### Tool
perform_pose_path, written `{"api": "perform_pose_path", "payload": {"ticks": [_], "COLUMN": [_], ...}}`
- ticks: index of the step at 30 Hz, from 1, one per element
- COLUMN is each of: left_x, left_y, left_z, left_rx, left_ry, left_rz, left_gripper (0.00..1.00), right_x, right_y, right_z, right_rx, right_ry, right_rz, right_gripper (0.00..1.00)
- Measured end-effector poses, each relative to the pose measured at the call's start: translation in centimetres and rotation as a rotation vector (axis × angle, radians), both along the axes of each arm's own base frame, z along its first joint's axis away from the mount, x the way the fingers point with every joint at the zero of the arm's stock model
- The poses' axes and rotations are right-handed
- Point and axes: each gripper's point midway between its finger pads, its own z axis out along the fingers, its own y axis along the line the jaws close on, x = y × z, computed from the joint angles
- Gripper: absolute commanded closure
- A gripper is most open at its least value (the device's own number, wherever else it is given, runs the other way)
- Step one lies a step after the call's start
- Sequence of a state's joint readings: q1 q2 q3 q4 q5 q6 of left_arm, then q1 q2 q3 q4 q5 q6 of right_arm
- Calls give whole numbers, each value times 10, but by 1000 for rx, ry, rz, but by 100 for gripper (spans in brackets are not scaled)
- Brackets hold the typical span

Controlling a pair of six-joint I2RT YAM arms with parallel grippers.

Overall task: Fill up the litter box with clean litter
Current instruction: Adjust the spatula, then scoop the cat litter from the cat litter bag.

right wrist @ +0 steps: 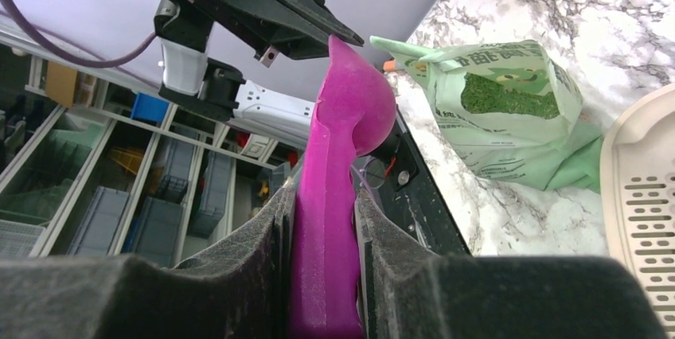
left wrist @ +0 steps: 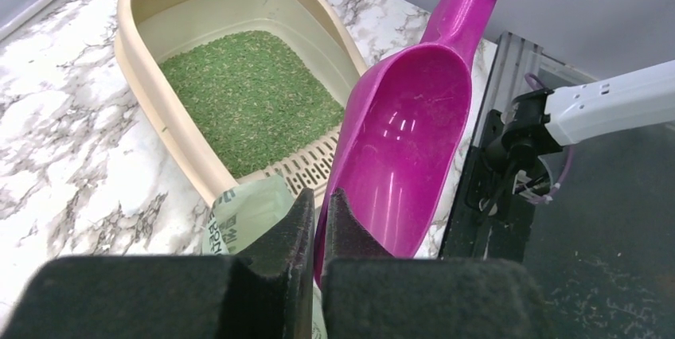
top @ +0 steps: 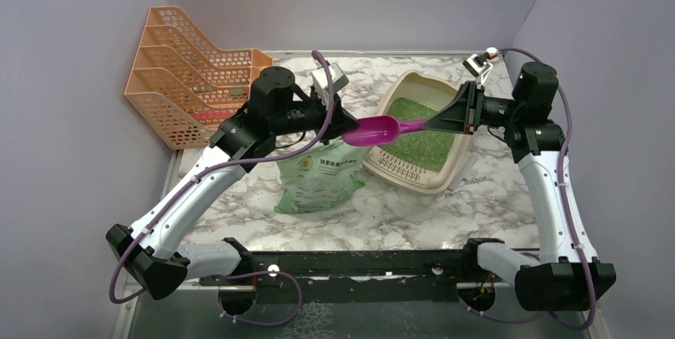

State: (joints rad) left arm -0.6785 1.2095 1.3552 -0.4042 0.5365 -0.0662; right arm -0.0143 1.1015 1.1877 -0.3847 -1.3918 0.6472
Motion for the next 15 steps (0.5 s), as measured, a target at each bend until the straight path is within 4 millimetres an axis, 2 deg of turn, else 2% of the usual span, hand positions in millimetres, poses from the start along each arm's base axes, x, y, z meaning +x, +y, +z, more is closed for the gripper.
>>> {"api": "perform_pose_path", "payload": {"ticks": [1,4,5,10,15], "left_x": [0,3,3,7,13], "left_y": [0,-1,-2,15,48], "left_z": [-1,0,0,-3,-20], "left_rx": [1,-3,0,57,161], "left_ry": [-1,-14,-19,-70,-63], "left_rz": [2,23,26,107,175], "left_gripper": [61,31,25,15,14], "right_x": [1,7,10,33,44], "right_y": [0,3,4,2,-5], "right_z": [-1,-1,0,-7,-30], "right_rx": [-3,-26,-39,-132,-230], "right_ry": [0,-7,-12,-2,61], "right_rz": [-7,-22,-29,-106,-174], "right_gripper": [99,99,99,99,99]}}
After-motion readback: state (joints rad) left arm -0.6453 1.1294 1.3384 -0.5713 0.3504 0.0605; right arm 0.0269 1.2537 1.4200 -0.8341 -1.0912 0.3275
